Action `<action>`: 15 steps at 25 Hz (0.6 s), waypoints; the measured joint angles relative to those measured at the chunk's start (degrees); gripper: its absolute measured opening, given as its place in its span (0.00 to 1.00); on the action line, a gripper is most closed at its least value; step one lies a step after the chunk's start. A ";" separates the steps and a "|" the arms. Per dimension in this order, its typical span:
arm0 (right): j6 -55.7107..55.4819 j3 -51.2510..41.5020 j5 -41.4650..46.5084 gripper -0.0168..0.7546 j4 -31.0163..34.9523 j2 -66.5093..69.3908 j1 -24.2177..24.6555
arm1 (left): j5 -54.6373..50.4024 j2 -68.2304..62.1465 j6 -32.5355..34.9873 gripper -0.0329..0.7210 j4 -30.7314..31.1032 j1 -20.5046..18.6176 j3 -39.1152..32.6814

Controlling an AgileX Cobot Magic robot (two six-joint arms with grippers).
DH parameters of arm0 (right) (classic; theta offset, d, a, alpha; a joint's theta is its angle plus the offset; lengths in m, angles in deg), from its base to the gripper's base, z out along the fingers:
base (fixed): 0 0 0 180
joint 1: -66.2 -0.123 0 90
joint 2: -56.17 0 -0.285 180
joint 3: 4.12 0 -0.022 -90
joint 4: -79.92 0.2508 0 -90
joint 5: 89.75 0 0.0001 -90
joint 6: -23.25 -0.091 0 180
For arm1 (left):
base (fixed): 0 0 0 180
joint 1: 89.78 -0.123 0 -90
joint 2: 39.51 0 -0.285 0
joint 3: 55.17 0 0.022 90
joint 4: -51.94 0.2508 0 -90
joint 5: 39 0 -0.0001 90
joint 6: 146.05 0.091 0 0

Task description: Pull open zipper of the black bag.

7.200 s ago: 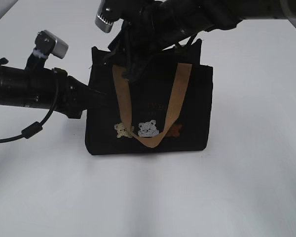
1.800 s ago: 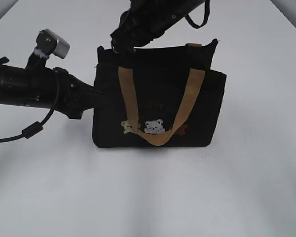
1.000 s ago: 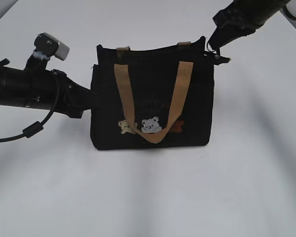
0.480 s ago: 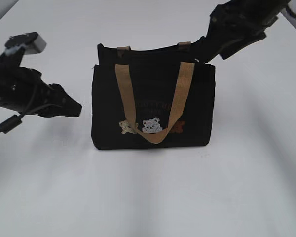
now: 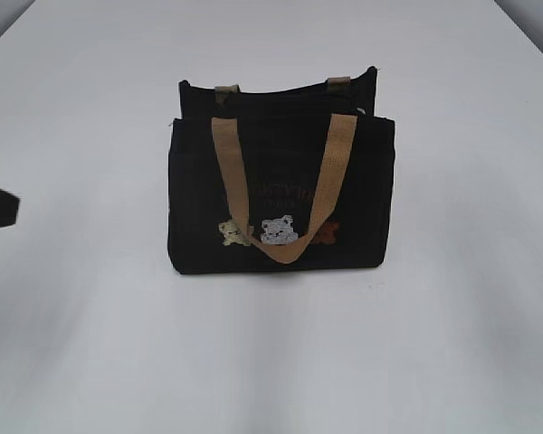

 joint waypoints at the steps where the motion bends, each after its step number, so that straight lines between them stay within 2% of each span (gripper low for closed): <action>1: 0.00 -4.06 -0.80 0.54 -0.86 -4.31 0.00 | -2.36 3.79 -2.07 0.37 2.06 0.00 -0.73; 5: 0.05 -16.60 -2.93 0.54 -2.08 -22.12 0.00 | -11.25 20.13 -9.31 0.37 9.62 0.00 -2.28; 9: -0.16 -24.68 -3.69 0.54 -2.19 -35.31 0.00 | -20.66 32.16 -12.97 0.36 14.66 0.00 -2.54; 15: -0.81 -25.97 -4.83 0.54 -1.70 -51.04 0.00 | -26.56 46.92 -14.00 0.36 16.94 0.00 -5.40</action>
